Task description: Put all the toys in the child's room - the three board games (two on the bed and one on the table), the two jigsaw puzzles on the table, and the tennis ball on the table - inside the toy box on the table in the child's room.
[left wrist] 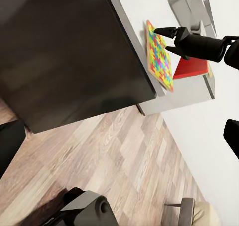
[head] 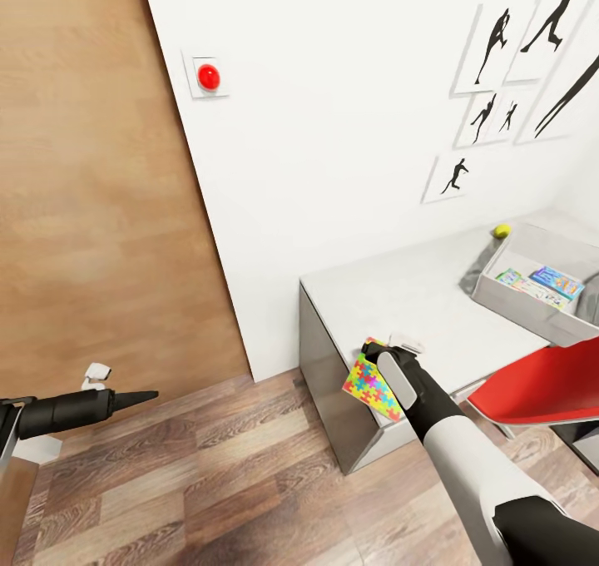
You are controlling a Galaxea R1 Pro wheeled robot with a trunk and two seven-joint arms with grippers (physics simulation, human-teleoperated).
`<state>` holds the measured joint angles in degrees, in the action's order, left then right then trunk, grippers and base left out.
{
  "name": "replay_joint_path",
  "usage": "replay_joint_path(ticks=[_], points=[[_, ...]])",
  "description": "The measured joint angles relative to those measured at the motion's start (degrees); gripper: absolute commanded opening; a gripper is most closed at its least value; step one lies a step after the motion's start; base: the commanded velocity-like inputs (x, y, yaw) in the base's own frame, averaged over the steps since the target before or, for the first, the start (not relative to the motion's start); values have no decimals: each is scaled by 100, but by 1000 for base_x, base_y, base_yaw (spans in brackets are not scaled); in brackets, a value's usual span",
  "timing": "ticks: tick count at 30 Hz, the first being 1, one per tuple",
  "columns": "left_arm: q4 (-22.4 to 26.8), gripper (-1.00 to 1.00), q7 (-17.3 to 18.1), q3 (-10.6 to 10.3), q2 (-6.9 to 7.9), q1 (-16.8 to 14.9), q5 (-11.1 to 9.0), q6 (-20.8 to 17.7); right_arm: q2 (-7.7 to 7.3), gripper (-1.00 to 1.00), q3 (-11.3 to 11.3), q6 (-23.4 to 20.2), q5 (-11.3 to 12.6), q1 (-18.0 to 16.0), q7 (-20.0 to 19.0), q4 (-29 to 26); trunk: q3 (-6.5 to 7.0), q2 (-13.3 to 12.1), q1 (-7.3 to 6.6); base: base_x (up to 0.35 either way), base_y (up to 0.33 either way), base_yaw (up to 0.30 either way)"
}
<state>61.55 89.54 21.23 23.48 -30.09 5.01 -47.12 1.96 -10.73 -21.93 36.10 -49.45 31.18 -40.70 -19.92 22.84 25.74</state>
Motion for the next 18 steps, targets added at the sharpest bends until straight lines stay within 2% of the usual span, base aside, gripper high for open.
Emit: replay_joint_path(ticks=[10, 18], points=[[1, 100, 0, -5, 0, 0, 0, -1, -36, 100, 1, -159, 57, 64, 55, -980, -1, -2, 1, 0, 0, 0], [1, 100, 0, -5, 0, 0, 0, 7, -48, 100, 11, -357, 55, 74, 59, -1392, -1, -2, 1, 0, 0, 0]])
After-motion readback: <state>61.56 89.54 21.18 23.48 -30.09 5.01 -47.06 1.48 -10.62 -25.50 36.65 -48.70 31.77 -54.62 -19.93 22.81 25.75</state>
